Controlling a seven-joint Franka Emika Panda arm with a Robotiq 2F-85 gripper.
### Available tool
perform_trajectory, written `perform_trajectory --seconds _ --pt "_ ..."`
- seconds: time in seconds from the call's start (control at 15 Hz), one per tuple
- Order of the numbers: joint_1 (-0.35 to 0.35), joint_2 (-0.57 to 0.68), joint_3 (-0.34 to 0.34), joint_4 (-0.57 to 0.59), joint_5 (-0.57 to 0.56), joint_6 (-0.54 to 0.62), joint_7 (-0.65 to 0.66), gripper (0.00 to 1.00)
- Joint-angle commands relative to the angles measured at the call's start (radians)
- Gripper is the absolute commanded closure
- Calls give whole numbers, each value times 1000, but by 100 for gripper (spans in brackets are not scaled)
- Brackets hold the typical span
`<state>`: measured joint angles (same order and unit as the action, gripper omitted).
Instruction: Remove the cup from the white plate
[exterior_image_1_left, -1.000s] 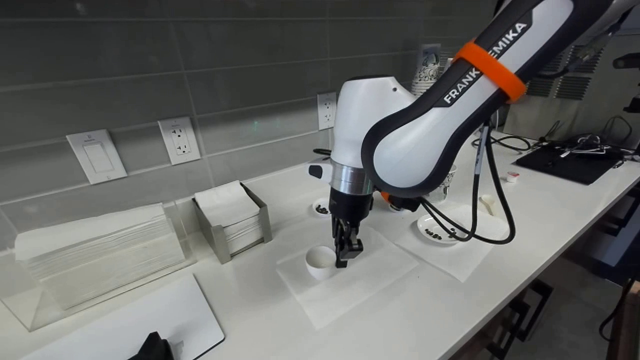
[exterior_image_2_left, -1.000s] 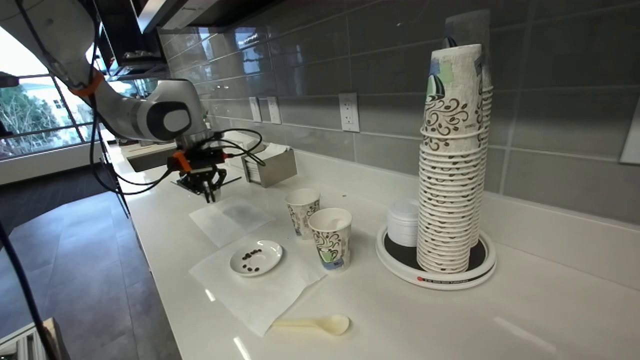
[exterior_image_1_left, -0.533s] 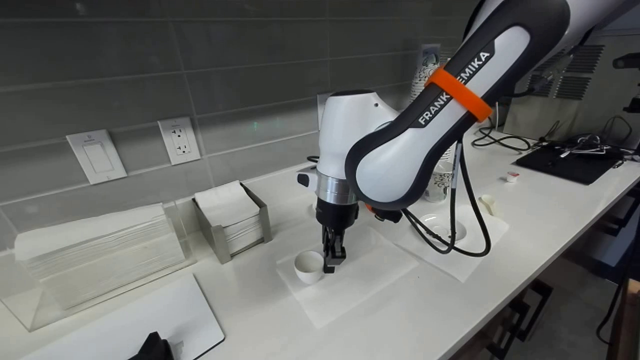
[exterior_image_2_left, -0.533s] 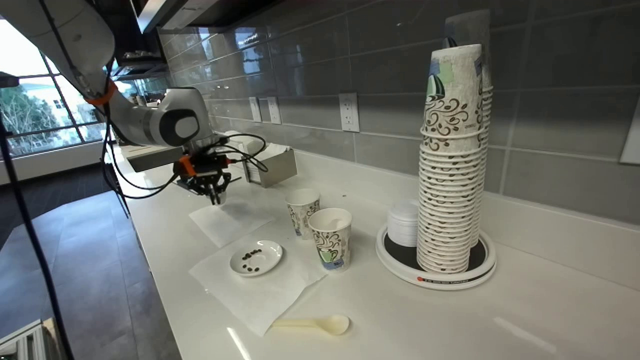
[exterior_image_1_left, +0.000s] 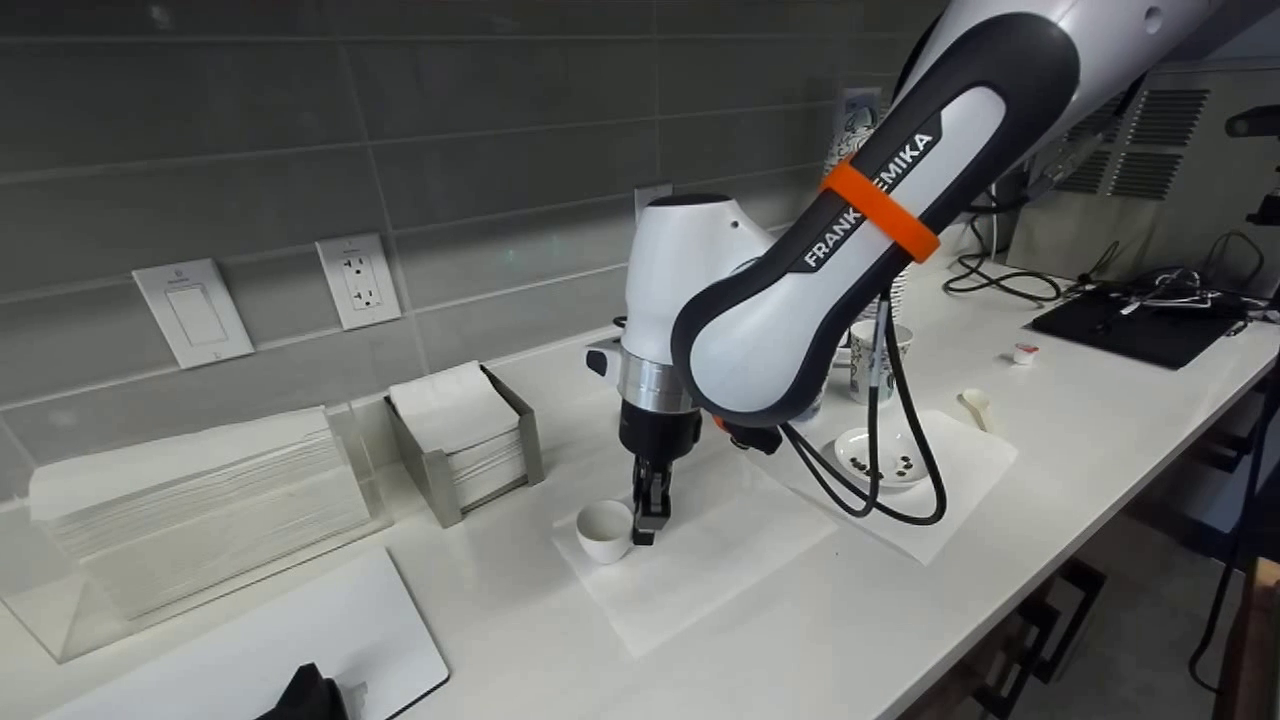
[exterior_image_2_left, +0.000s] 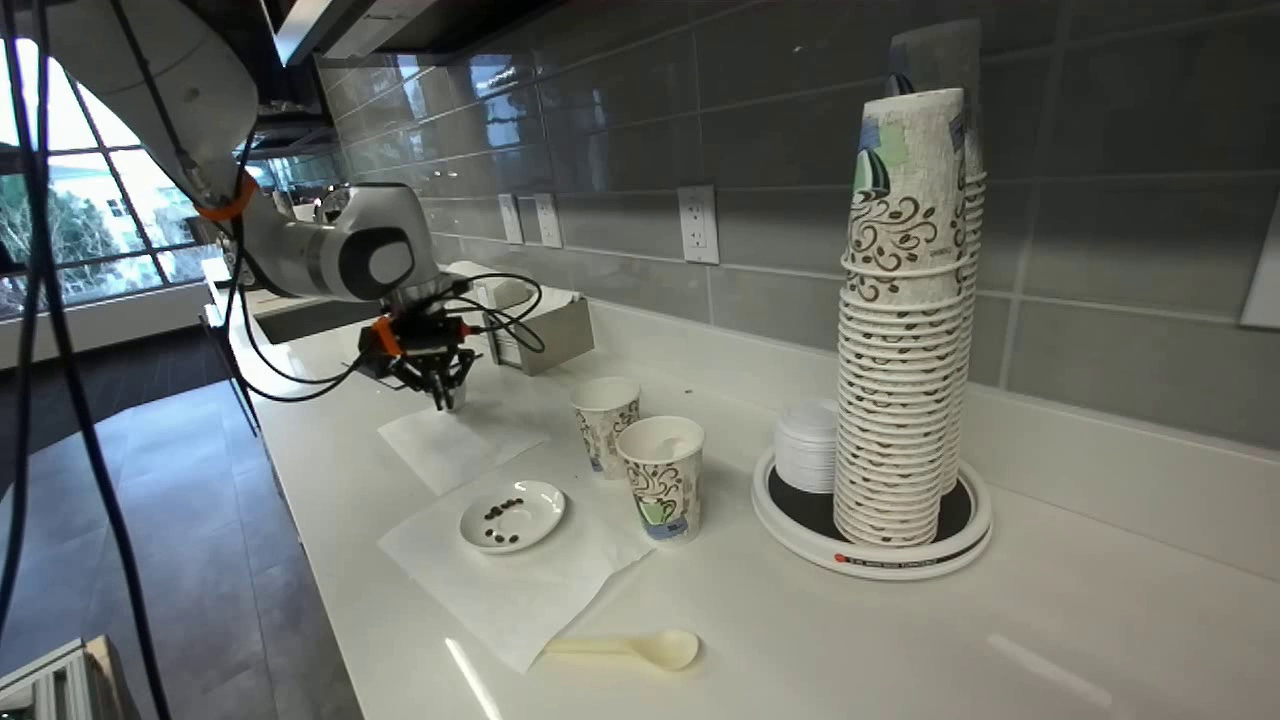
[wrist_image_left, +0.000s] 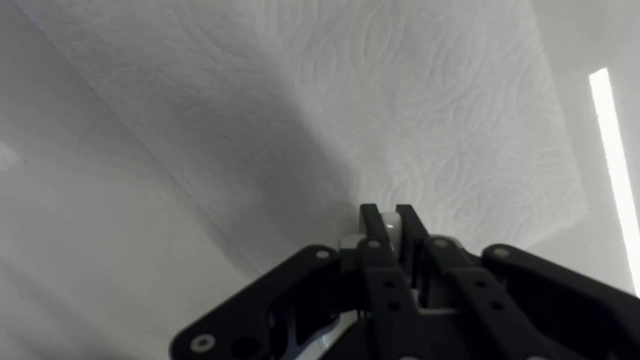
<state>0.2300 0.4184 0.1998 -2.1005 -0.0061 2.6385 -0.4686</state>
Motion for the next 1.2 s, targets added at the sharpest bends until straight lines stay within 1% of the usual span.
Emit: perform_trajectory --seconds 0.0,0.13,0.2,0.33,0.6,0.73,0.8,0.87,0.93,1.0,1.13 --pt "-19 39 20 42 -44 8 41 97" --pt "-21 44 21 50 -52 3 34 97" --pt "-20 43 20 49 -58 6 36 67" --pt "-15 37 12 48 -75 -2 44 56" --pt "-6 6 -7 40 -123 -47 82 28" --pt "-21 -33 0 25 -119 -104 82 15" --pt "-28 -49 3 18 -113 -126 79 7" --pt "-36 -75 6 8 -104 -151 76 2" --pt "-52 -109 16 -8 -81 -177 62 0" --pt "-67 -139 27 -18 -51 -209 53 0" --pt "-113 -223 51 -60 61 -263 36 0"
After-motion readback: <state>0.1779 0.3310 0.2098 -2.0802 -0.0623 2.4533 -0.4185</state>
